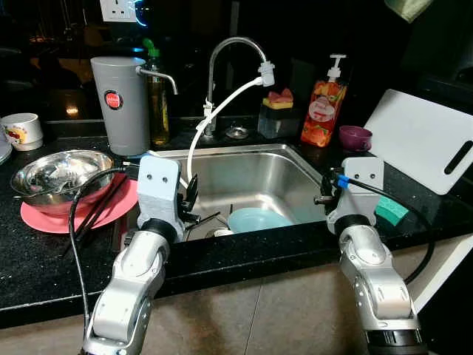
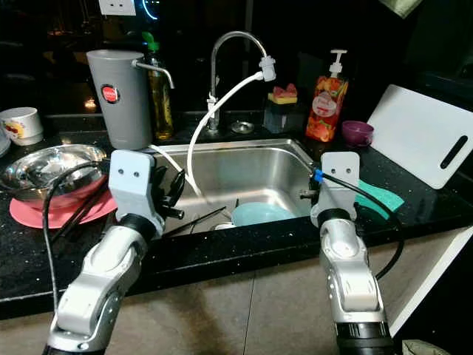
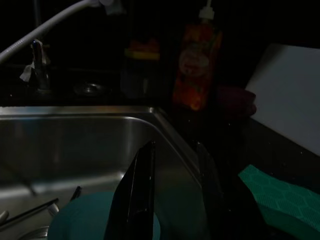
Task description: Kitchen organization
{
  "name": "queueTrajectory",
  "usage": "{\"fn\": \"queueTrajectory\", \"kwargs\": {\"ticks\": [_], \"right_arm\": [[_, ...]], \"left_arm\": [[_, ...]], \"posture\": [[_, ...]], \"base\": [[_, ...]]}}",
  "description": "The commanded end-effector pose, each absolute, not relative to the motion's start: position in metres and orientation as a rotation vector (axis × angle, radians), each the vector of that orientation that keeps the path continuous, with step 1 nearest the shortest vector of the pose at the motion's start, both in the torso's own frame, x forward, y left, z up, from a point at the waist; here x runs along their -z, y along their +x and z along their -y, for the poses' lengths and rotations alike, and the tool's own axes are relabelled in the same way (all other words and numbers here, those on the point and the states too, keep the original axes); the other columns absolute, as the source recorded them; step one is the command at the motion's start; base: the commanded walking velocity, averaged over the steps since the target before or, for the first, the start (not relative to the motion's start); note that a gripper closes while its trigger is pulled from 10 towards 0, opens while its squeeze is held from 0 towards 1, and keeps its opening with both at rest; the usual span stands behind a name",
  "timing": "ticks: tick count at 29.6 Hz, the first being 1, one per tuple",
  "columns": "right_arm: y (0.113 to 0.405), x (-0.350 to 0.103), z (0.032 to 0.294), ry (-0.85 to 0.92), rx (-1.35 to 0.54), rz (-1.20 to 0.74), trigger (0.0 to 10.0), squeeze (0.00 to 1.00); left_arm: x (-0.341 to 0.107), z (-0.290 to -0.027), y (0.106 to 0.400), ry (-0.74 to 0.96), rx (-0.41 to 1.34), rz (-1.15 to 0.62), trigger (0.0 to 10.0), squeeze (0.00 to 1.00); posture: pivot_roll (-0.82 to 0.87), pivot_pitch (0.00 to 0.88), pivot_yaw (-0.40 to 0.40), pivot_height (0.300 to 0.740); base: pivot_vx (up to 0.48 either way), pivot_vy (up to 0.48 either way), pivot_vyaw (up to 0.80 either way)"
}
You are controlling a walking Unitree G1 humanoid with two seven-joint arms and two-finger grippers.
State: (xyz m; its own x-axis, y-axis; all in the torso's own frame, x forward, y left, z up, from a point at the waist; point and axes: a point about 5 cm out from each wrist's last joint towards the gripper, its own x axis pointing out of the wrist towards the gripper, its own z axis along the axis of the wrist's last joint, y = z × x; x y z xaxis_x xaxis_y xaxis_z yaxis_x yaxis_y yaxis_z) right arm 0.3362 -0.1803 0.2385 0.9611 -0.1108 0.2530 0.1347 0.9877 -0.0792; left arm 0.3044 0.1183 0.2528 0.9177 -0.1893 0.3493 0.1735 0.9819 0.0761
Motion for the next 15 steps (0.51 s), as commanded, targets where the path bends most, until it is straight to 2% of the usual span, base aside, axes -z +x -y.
{"fn": "queueTrajectory", "kwargs": {"ticks": [1,15], "right_arm": [[0.3384,-0.2427,0.1830,-0.113,0.135,0.267,10.0,0.00],[0.3355,-0.2409,0.1854,-0.110,0.154,0.267,10.0,0.00]], "left_arm": [[-0.2537,-0.1164,0.3065,0.052,0.183,0.373,10.0,0.00],[-0.2513,-0.1203,0.3090,0.060,0.182,0.366,10.0,0.00]], "posture": [[0.13,0.011,-0.078,0.740],[0.11,0.000,-0.057,0.740]], "base": [[0.000,0.000,0.00],[0.000,0.000,0.00]]}}
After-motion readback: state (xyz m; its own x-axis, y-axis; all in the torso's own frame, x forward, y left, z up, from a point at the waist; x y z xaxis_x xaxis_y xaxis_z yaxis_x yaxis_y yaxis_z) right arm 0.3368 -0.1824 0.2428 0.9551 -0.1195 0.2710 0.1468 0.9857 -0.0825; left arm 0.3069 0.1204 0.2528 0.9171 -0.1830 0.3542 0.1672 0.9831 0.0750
